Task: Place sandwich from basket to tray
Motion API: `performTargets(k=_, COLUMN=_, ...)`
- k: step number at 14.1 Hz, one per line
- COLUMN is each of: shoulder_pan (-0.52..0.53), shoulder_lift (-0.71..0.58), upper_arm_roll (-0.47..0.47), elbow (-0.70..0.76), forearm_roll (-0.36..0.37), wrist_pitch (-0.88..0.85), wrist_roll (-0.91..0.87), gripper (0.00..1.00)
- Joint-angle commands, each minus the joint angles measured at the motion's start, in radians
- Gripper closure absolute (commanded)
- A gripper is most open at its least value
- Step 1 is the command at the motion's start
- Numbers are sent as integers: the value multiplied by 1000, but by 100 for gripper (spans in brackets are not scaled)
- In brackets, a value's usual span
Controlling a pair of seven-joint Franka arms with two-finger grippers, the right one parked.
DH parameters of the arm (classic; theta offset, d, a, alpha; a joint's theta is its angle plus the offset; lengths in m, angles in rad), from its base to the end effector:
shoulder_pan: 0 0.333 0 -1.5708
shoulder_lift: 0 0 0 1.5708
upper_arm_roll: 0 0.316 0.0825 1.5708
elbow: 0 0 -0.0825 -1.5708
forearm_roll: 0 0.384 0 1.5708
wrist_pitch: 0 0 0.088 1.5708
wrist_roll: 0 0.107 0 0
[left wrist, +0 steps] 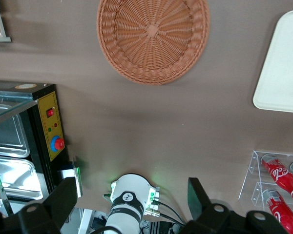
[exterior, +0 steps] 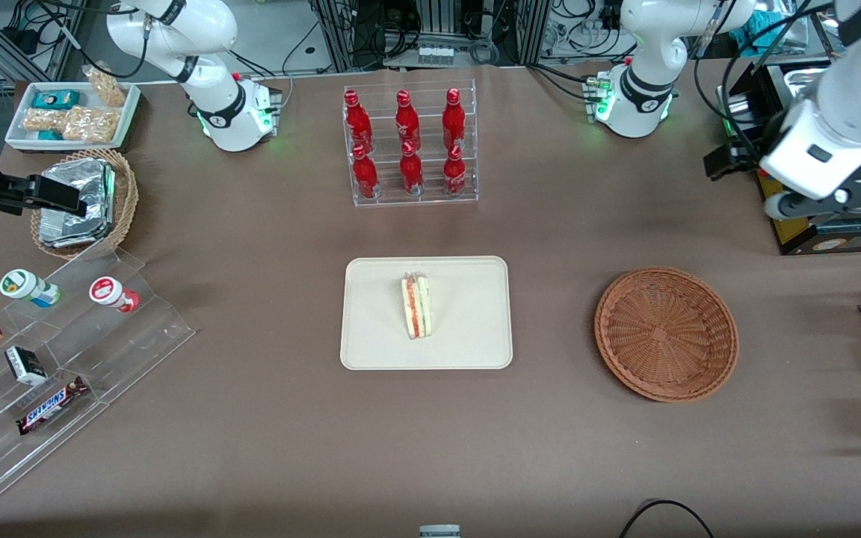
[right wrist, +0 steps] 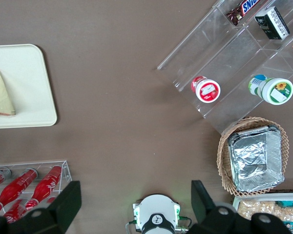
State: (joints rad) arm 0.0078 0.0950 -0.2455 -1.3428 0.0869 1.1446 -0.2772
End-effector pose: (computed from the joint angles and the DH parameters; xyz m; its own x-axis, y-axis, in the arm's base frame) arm 0.5237 -0.1069 0.6462 0.9632 0.0776 -0.2574 0.0427 -0.9894 -0.1387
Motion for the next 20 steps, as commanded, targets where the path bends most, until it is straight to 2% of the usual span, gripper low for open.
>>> performTargets(k=1, shoulder_pan=15, shoulder_lift=-47, upper_arm_roll=15, elbow=-2, forearm_roll=22, wrist_pitch=-19, wrist_roll=181, gripper=0)
performTargets(k=3, shoulder_pan=15, shoulder_lift=-58, upper_arm_roll=29, elbow=-4, forearm_roll=20, wrist_pitch=-31, wrist_roll=213, gripper=0)
performTargets(k=7, shoulder_pan=14, shoulder_lift=-55, upper_arm_roll=28, elbow=16, forearm_roll=-1, wrist_pitch=-23, wrist_roll=86, gripper=0)
performTargets(k=10, shoulder_pan=15, shoulder_lift=-69, upper_arm_roll=32, elbow=4, forearm_roll=-12, wrist_pitch=-86, wrist_roll=76, gripper=0)
performTargets(k=12, shoulder_pan=17, shoulder_lift=-99, upper_arm_roll=34, elbow=-39, forearm_roll=-25, wrist_pitch=-33, wrist_roll=73, gripper=0)
performTargets(k=15, shoulder_pan=15, shoulder_lift=-204, upper_arm_roll=71, elbow=-191, forearm_roll=-50, wrist_pitch=91, wrist_roll=69, gripper=0)
performTargets(k=20, shoulder_pan=15, shoulder_lift=-176, upper_arm_roll=72, elbow=-153, forearm_roll=-62, wrist_pitch=106, wrist_roll=13, gripper=0)
